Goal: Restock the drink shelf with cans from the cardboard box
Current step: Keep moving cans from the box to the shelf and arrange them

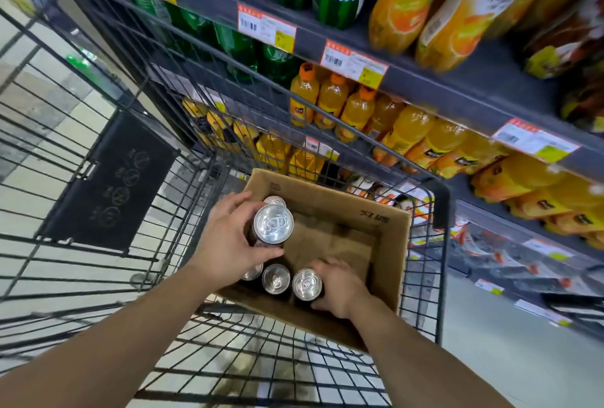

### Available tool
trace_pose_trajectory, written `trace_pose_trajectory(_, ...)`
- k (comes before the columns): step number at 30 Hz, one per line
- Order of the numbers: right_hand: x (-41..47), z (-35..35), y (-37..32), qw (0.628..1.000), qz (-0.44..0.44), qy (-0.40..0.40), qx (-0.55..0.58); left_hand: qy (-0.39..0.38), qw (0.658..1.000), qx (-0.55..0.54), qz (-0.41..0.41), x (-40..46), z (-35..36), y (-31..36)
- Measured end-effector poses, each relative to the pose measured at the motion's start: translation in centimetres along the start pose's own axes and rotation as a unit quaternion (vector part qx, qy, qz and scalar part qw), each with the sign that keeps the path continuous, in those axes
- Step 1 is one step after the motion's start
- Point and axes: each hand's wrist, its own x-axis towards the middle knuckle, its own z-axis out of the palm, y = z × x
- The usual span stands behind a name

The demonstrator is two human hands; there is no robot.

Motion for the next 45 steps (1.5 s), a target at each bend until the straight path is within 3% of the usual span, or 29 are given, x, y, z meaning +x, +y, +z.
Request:
trace_pose_trajectory(10, -10.2, -11.2, -4.1, 0.98, -0.005, 0.19, 0.058, -0.035, 0.997, 0.018, 0.06, 0.1, -7.0, 8.4)
trace_pose_trajectory(14, -15.8, -15.0, -3.6, 0.954, 0.017, 0.265, 0.141, -0.049, 0.994, 0.01, 0.098, 0.5, -7.9, 13.9)
trace_pose_trajectory(18, -25.0, -17.4, -0.3, 0.902, 0.034, 0.363, 0.231, -0.047, 0.983, -0.017, 0.179, -0.1, -5.5, 22.1)
trace_pose_trajectory(23, -37.6, -16.8, 7.0, 0.847, 0.097, 0.441, 0.28, -0.086, 0.95, -0.036, 0.3, -3.7, 1.8, 34.2)
trace_pose_trajectory(30, -58.3, -9.7, 22.0, 0.734, 0.18, 0.541, 0.368, -0.172, 0.879, -0.093, 0.434, -17.0, 18.6, 51.9)
trace_pose_trajectory(39, -80.2, -2.4, 37.8, 0.56, 0.248, 0.669, 0.422, -0.262, 0.812, -0.159, 0.497, -33.2, 35.6, 70.3)
trace_pose_trajectory(45, -85.7, -1.8, 49.7, 0.486, 0.26, 0.716, 0.428, -0.291, 0.787, -0.167, 0.517, -37.0, 45.8, 80.7)
